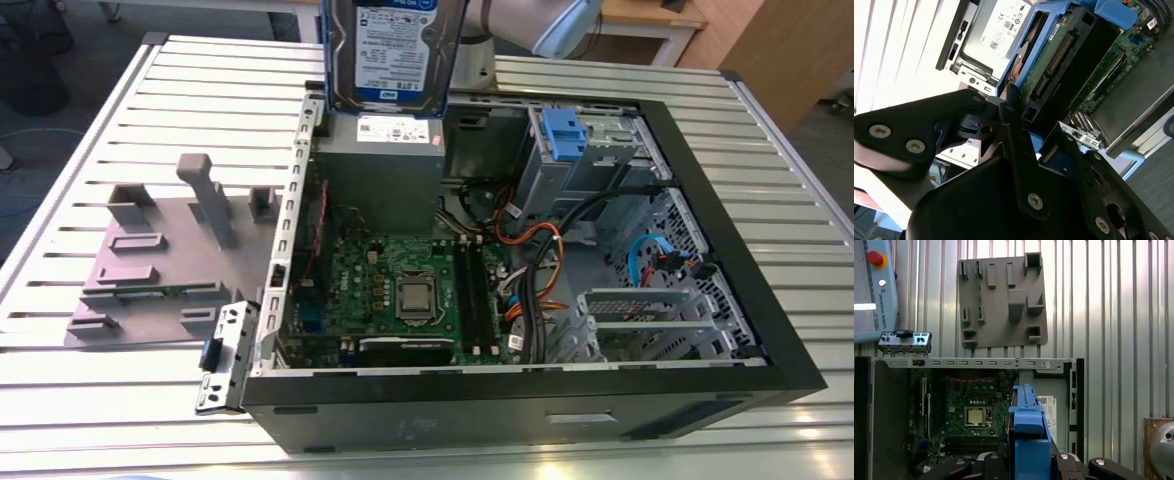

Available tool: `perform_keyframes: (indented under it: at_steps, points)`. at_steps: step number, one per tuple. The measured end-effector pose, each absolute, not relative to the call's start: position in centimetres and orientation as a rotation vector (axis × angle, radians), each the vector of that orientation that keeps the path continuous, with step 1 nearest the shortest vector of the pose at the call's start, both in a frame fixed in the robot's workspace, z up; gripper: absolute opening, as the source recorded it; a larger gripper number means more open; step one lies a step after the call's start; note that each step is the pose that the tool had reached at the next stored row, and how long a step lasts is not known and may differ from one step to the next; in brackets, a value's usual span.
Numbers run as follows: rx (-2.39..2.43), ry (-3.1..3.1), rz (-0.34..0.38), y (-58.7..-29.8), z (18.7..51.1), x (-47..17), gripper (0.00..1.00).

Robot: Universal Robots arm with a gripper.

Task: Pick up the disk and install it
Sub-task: 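Pick up the disk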

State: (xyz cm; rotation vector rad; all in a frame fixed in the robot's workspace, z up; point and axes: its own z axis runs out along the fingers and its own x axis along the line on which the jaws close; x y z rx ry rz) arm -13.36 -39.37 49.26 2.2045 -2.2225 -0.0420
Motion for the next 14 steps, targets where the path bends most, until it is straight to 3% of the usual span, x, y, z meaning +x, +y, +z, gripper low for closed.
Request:
perform_keyframes:
  at_steps: [14]
  points:
    - [2.204,-2.222,-0.042,-39.4,49.2,-12.1,0.36]
